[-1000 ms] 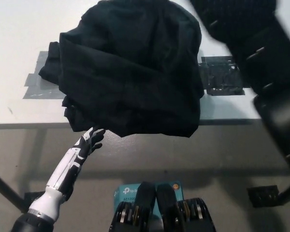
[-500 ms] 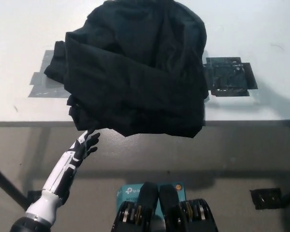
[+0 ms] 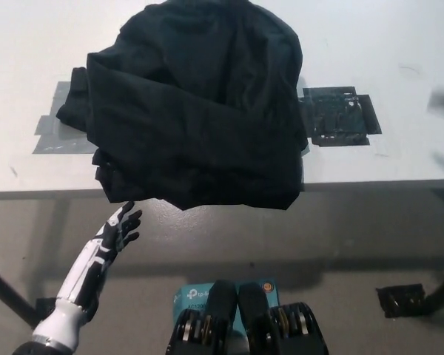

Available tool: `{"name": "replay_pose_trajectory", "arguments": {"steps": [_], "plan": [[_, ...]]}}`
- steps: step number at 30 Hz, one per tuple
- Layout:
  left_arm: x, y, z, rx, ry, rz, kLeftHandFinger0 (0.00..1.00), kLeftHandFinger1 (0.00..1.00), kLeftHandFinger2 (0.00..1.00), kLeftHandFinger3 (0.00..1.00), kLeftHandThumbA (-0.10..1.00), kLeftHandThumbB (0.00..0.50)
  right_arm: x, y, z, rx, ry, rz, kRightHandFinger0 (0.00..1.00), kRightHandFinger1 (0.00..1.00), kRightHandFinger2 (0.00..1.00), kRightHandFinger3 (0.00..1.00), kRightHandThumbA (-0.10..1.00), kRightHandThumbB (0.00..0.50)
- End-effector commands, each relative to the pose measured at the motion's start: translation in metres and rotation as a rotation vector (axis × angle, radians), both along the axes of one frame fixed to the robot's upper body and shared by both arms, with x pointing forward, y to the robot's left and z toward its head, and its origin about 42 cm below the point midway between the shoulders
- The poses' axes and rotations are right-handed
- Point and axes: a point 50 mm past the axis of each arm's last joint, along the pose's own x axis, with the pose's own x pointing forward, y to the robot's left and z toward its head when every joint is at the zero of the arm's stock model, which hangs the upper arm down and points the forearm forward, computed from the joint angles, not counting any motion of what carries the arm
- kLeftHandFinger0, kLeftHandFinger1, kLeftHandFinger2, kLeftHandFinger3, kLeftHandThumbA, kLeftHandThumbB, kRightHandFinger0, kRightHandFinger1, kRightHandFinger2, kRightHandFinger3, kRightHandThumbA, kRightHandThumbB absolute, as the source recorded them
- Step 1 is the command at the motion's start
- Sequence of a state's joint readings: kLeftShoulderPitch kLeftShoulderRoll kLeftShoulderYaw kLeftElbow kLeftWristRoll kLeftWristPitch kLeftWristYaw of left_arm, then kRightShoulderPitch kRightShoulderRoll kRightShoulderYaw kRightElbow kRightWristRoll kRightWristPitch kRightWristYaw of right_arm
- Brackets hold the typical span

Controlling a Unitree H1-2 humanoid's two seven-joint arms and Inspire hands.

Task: The robot grabs the right edges of the black jacket on the table, and folds it in half

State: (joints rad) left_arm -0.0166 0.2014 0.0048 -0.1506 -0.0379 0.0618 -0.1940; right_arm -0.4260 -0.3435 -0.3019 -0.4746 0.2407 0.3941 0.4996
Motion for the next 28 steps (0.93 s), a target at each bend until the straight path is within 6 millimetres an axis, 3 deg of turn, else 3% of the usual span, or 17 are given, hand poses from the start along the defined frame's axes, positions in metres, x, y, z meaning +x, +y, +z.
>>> {"name": "replay_pose_trajectory", "arguments": {"steps": [1, 5, 7, 9, 11, 13, 21, 23, 28], "plan": [[-0.024, 0.027, -0.009, -0.083, -0.051, 0.129, 1.00, 1.00, 1.00, 1.00, 1.00, 0.152, -0.095, 0.002, -0.088, 0.233, 0.005, -0.056, 1.00, 1.00, 1.00, 1.00, 1.00, 0.403], [-0.036, 0.032, -0.019, -0.085, -0.023, 0.143, 1.00, 1.00, 1.00, 1.00, 1.00, 0.149, -0.093, 0.014, -0.141, 0.283, 0.147, -0.085, 1.00, 1.00, 1.00, 1.00, 1.00, 0.377], [-0.042, 0.034, -0.024, -0.084, -0.011, 0.149, 1.00, 1.00, 1.00, 1.00, 1.00, 0.165, -0.091, 0.020, -0.168, 0.253, 0.208, -0.101, 1.00, 1.00, 1.00, 1.00, 1.00, 0.323], [-0.047, 0.035, -0.030, -0.090, 0.000, 0.157, 1.00, 1.00, 1.00, 1.00, 1.00, 0.169, -0.091, 0.024, -0.196, 0.223, 0.256, -0.124, 1.00, 1.00, 1.00, 1.00, 1.00, 0.237], [-0.051, 0.035, -0.032, -0.092, 0.005, 0.158, 1.00, 1.00, 1.00, 1.00, 1.00, 0.160, -0.086, 0.025, -0.223, 0.235, 0.353, -0.139, 1.00, 1.00, 1.00, 1.00, 1.00, 0.275], [-0.057, 0.034, -0.035, -0.083, 0.013, 0.164, 1.00, 1.00, 1.00, 1.00, 1.00, 0.163, -0.088, 0.024, -0.236, 0.221, 0.399, -0.140, 1.00, 1.00, 1.00, 1.00, 1.00, 0.287], [-0.060, 0.038, -0.036, -0.083, 0.022, 0.171, 1.00, 1.00, 1.00, 1.00, 1.00, 0.152, -0.083, 0.026, -0.247, 0.191, 0.448, -0.125, 1.00, 1.00, 1.00, 1.00, 1.00, 0.283], [-0.061, 0.034, -0.038, -0.073, 0.027, 0.163, 1.00, 1.00, 1.00, 1.00, 1.00, 0.176, -0.086, 0.026, -0.253, 0.190, 0.460, -0.121, 1.00, 1.00, 1.00, 1.00, 1.00, 0.291], [-0.061, 0.033, -0.039, -0.073, 0.028, 0.163, 1.00, 1.00, 1.00, 1.00, 1.00, 0.179, -0.086, 0.028, -0.253, 0.189, 0.451, -0.120, 1.00, 1.00, 1.00, 1.00, 1.00, 0.298]]}}
